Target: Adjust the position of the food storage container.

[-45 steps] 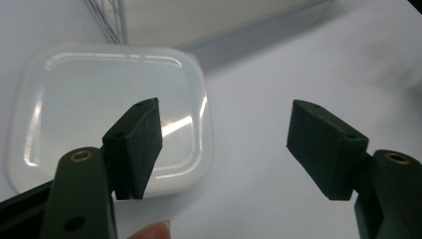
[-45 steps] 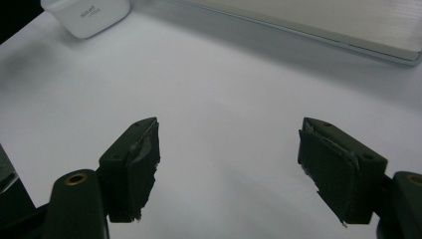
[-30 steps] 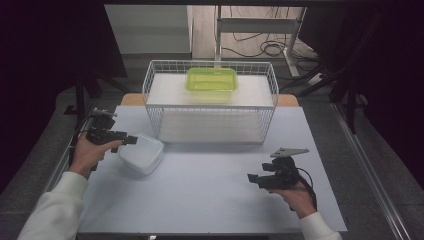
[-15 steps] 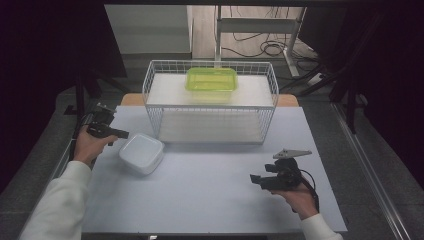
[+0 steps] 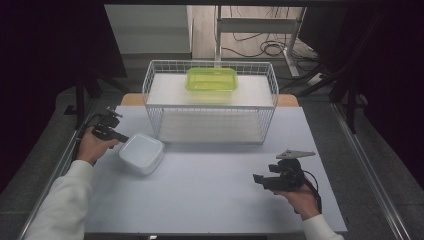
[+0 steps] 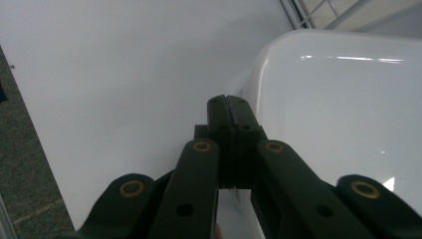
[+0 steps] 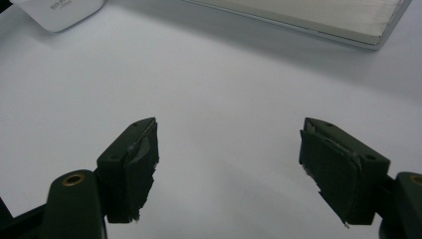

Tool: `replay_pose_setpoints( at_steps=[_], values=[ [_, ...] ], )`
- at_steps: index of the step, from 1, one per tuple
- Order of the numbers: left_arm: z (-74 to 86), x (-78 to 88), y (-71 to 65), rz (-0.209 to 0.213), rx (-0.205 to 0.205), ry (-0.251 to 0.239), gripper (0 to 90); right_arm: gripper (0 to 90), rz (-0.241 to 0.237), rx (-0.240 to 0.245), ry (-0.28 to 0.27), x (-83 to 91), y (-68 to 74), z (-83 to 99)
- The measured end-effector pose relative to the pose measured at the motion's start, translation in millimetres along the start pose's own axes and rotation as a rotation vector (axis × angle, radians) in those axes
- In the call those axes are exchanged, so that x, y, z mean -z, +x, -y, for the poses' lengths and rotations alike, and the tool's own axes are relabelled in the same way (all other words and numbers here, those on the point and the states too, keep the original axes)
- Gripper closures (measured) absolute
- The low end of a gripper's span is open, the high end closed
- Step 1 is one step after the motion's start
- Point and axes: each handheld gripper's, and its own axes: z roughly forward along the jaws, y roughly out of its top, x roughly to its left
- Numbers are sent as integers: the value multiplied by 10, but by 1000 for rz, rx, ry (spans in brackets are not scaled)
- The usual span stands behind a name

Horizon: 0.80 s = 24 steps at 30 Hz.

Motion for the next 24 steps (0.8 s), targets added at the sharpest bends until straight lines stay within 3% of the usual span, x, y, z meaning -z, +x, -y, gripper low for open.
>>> replay_pose_setpoints(
  at_steps=[8,14,16,24],
  values=[
    [18,4,-19,21,4,6,900,234,0,7,6,-17,14,2],
    [74,1,-109,54,-10,-2,900,234,2,3,0,-3,11,2],
    [113,3,-170,62,4,-8,900,234,0,2,1,-4,16,-5],
    [246,14,-378,103,-5,-11,900,233,-9,12,5,-36,73,-35]
  ],
)
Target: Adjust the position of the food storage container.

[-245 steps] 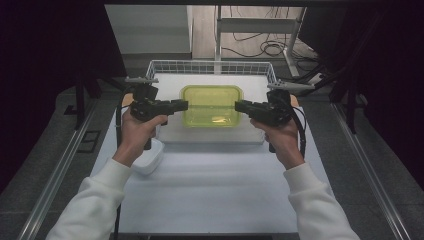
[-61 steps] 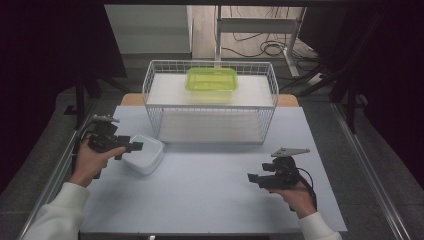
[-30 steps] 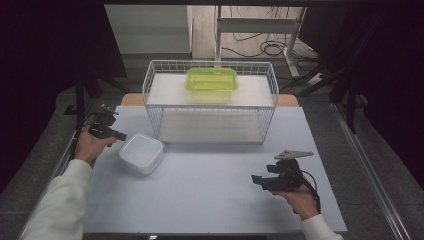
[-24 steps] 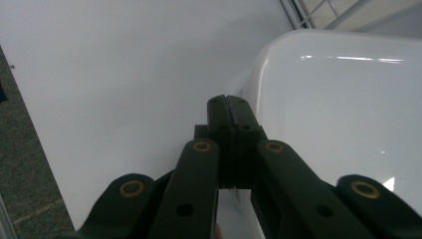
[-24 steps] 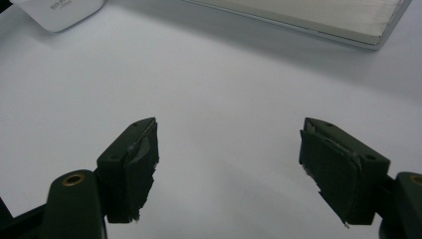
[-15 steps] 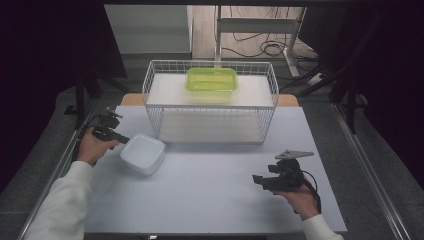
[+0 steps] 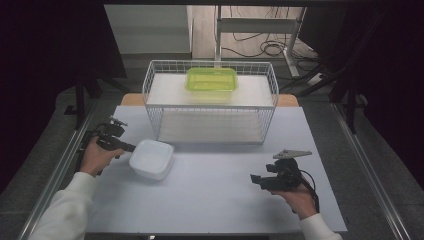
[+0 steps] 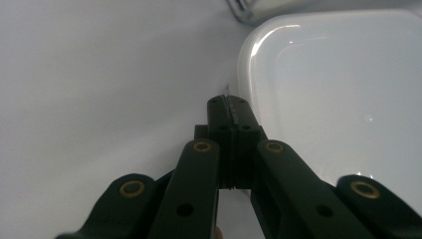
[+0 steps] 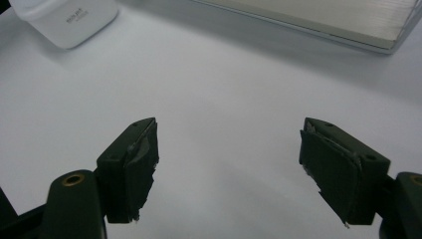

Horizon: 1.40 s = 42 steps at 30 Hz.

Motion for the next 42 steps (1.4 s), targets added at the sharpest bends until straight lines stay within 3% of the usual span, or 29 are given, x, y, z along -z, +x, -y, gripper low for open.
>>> replay_pose_setpoints(
  at_steps=[2,10,15,18,42],
  values=[
    [30,-3,-60,2,13,-1,900,234,-9,-4,-3,-12,13,-2],
    [103,-20,-199,22,-1,-1,900,233,-17,7,2,-35,17,-16],
    [95,-58,-297,57,-6,-11,900,234,-9,1,-4,-9,-14,-20],
    [78,-100,-396,82,-17,-11,900,234,0,-7,-11,19,-32,-32],
    [29,-240,-958,155,-95,-30,900,234,6,-4,-8,1,-34,-39]
  ],
)
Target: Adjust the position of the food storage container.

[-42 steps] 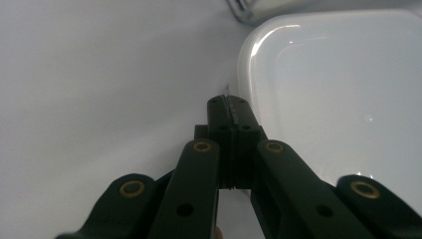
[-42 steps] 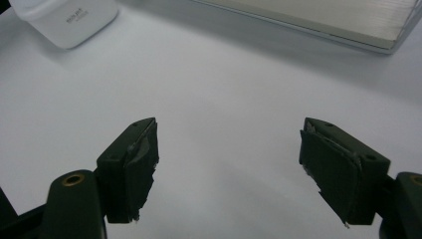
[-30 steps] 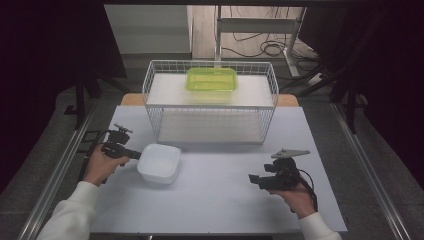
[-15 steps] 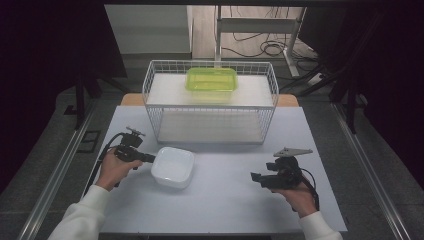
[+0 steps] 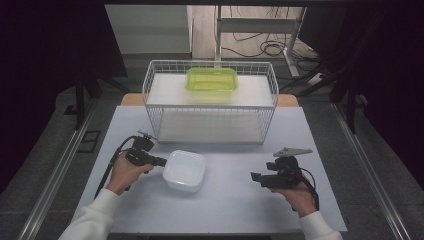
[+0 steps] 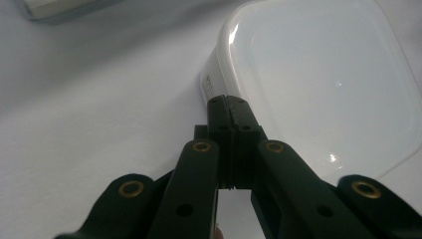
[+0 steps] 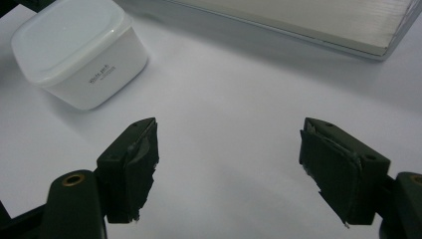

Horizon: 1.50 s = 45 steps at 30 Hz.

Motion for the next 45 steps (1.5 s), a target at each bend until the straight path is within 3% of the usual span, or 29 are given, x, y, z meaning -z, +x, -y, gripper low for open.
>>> replay_pose_setpoints(
  at_steps=[17,27,33,38,41,42,43,45],
  values=[
    [27,-130,-314,37,-66,11,899,233,-3,-3,-20,30,-28,-2],
    [45,-244,-586,62,-112,20,899,233,-5,1,-12,11,-20,-2],
    [61,-263,-644,63,-119,15,897,233,1,-4,-19,27,-18,-4],
    [59,-167,-580,46,-96,-41,879,233,-8,-18,-37,50,-25,-8],
    [88,-13,-504,54,-48,-116,854,234,-33,-29,-61,75,-16,-30],
    [88,-13,-504,54,-48,-116,824,234,-35,-29,-62,76,-15,-34],
    [118,59,-479,47,-6,-168,768,234,-37,-28,-62,76,-15,-37],
    [149,127,-450,37,38,-217,609,234,-42,-26,-63,74,-15,-38]
  ],
)
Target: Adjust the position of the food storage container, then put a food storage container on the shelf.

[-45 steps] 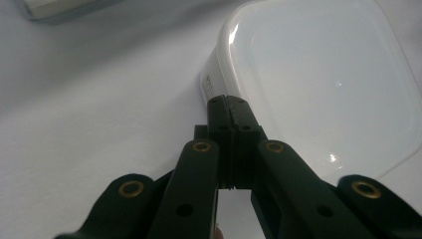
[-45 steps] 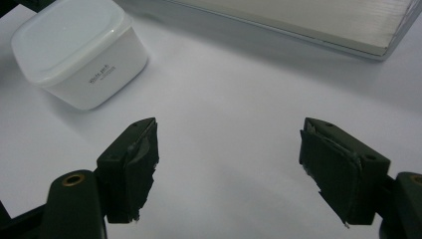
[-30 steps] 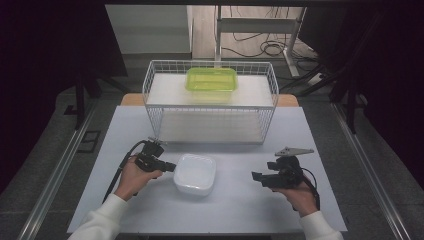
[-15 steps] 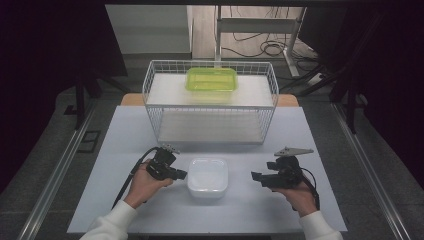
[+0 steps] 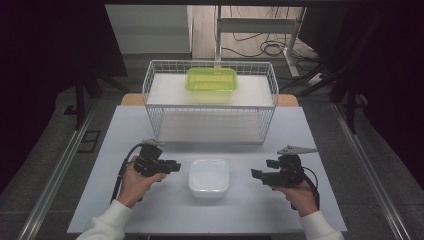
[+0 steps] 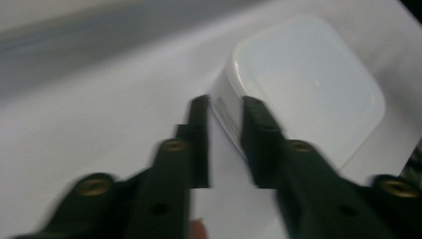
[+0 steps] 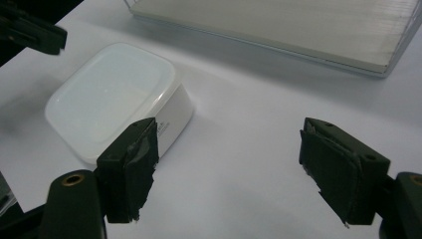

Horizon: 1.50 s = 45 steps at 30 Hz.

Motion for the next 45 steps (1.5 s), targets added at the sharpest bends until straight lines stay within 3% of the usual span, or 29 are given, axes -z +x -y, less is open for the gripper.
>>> replay_pose_setpoints(
  at_steps=[4,11,17,23,31,36,41,45],
  values=[
    [16,99,29,12,46,-28,409,233,-12,-2,0,-8,6,0],
    [60,114,67,57,61,-32,335,234,-8,-7,-9,1,-5,-22],
    [65,79,28,69,65,-20,288,233,-15,-6,-8,-11,9,-29],
    [73,41,-2,110,91,-22,282,251,-31,-23,29,-49,64,-16],
    [86,-25,30,142,111,-6,320,277,-64,-53,38,-112,95,-39],
    [44,-112,33,190,140,8,339,294,-90,-89,29,-180,113,-31],
    [70,-159,25,199,143,29,370,340,-111,-96,42,-259,136,-41],
    [110,-199,55,229,182,39,394,368,-147,-132,45,-337,141,-65]
  ],
)
